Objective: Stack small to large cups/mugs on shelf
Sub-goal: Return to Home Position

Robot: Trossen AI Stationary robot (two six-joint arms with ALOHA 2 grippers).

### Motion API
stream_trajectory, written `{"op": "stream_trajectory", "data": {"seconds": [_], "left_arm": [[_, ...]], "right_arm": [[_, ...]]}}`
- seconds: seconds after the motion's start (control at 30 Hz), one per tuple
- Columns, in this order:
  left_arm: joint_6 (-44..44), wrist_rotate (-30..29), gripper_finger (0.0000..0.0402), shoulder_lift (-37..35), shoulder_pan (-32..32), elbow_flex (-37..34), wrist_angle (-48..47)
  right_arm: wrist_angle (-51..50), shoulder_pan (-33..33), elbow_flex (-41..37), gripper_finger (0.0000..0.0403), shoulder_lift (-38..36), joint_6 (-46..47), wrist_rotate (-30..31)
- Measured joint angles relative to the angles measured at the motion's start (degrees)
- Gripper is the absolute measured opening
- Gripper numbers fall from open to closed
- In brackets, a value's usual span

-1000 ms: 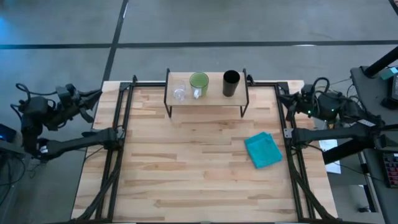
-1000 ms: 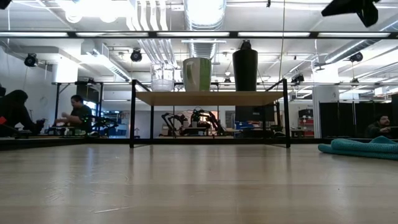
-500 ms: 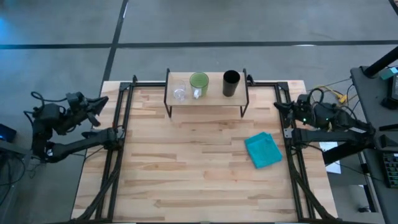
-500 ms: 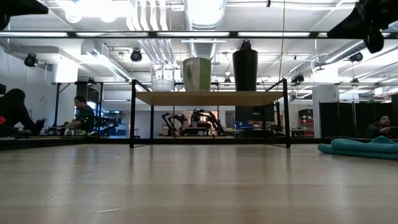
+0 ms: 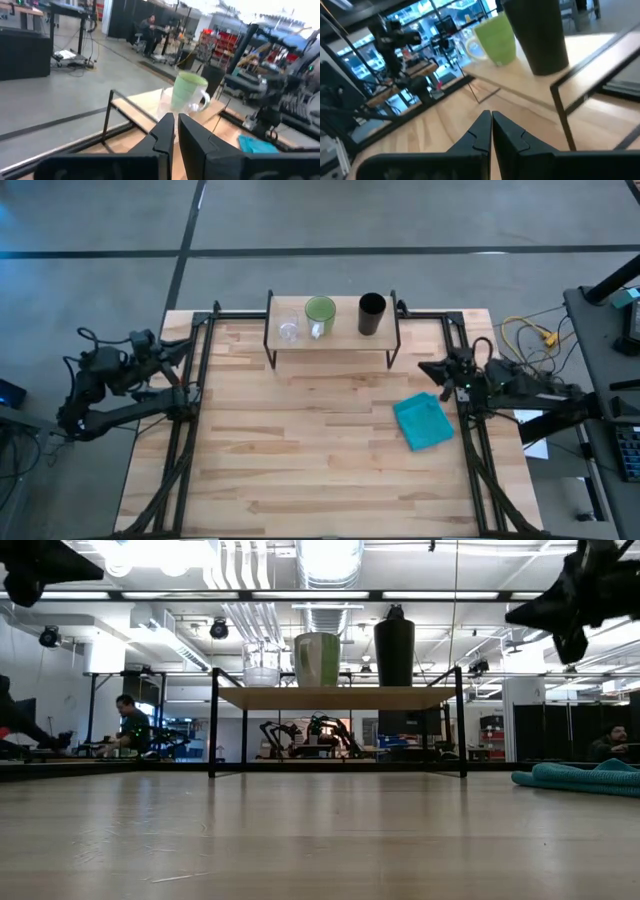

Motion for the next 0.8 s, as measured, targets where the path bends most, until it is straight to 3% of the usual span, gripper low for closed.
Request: {"op": "stream_trajectory", "data": {"seconds": [0.47,0.8], "left_arm": [[-0.17,4.18,0.0011,-0.04,0.0,-9.86,10.45],[-1.64,7.14,0.0011,-0.15,0.02,-18.89,20.59]], "right_arm": [[13.73,0.0,-11.47,0.0009,-0.48,3.81,-0.03],[16.57,-0.04,-12.12,0.0009,-0.04,3.37,0.31]]}}
